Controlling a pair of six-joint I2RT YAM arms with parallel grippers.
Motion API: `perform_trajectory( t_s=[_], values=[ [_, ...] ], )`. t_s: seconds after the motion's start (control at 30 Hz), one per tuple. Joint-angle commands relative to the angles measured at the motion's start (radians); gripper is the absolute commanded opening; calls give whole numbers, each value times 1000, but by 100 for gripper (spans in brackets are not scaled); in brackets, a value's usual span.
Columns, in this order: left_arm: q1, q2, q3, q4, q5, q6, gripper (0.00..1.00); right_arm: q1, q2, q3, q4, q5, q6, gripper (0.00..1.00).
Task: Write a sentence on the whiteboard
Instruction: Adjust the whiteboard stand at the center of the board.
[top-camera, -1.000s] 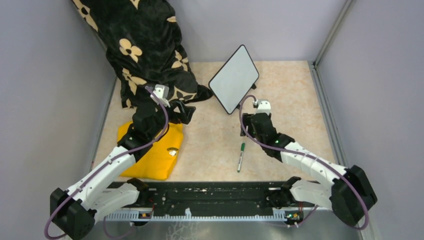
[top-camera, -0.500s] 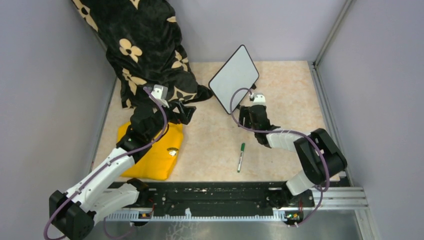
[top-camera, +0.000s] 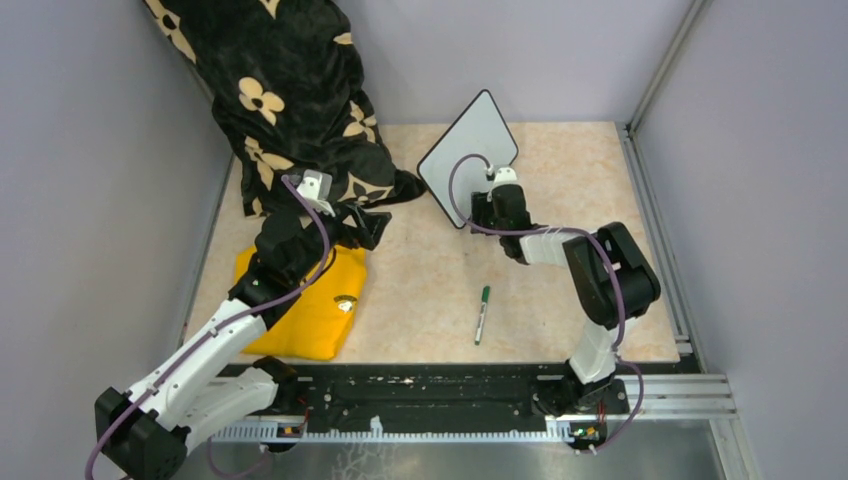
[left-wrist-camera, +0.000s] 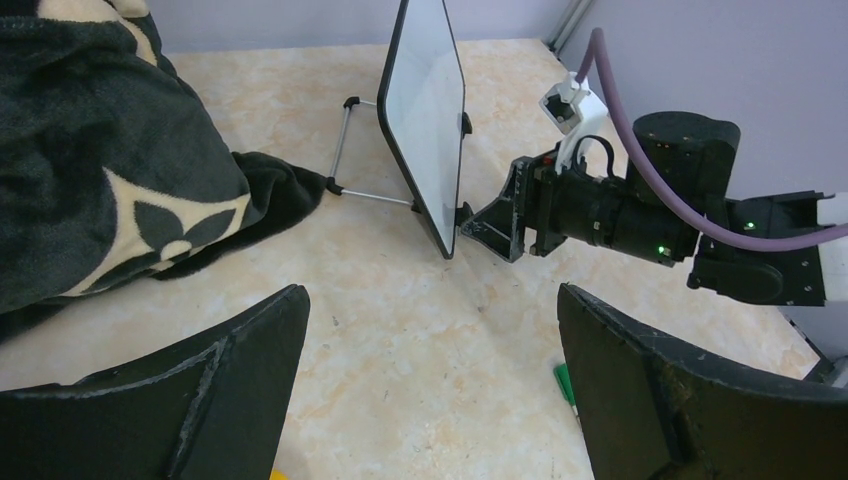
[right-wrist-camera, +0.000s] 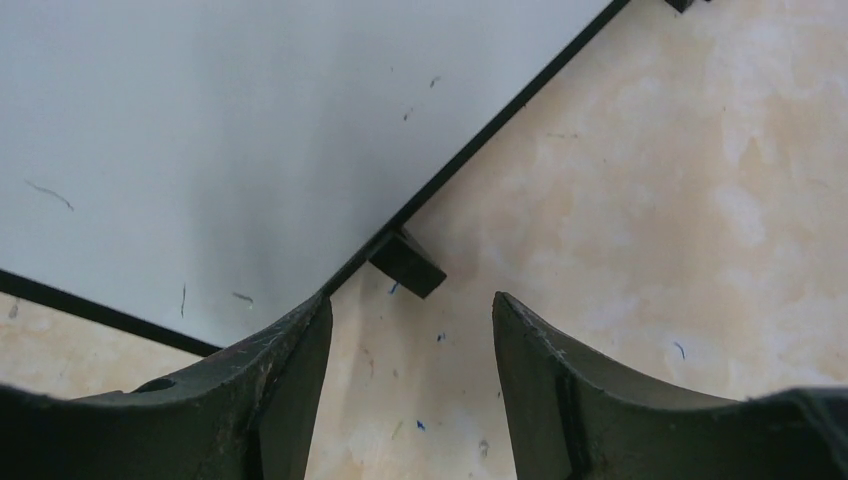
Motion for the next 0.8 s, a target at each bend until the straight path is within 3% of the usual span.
perform_trajectory(
  t_s=[0.0, 0.27, 0.77],
  values=[
    [4, -13, -6, 29, 19, 7, 99, -24, 47, 81, -10, -63, -42, 59],
    [4, -1, -3, 29, 25, 5, 99, -29, 108, 148, -64, -67, -88, 53],
    [4, 7, -1, 27, 23, 10, 99, -32, 139, 175, -62, -103, -103, 31]
  ],
)
